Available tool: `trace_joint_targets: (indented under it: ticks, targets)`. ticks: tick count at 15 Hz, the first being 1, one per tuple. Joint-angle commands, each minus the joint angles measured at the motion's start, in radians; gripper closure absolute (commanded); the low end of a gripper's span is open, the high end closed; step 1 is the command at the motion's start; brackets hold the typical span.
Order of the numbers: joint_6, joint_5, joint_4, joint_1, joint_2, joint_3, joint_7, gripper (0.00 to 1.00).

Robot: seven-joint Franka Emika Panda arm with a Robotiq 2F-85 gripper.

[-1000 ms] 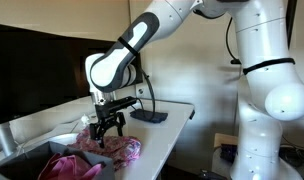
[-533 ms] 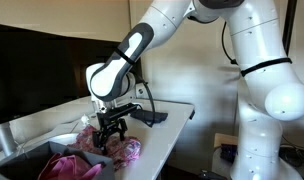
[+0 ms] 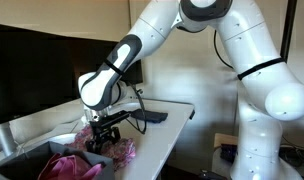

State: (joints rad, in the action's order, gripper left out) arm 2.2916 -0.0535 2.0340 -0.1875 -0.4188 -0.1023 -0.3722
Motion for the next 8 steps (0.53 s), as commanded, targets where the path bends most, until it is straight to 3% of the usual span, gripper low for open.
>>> trace_joint_targets:
  ticks: [1, 4, 8]
  targets:
    - [-0.008, -0.055, -0.034, 0.01, -0.029, -0.013, 0.044, 0.52]
    - [0.001, -0.115, -0.037, 0.023, -0.026, -0.027, 0.068, 0.73]
    - [0.004, -0.228, -0.036, 0.044, -0.022, -0.046, 0.125, 0.91]
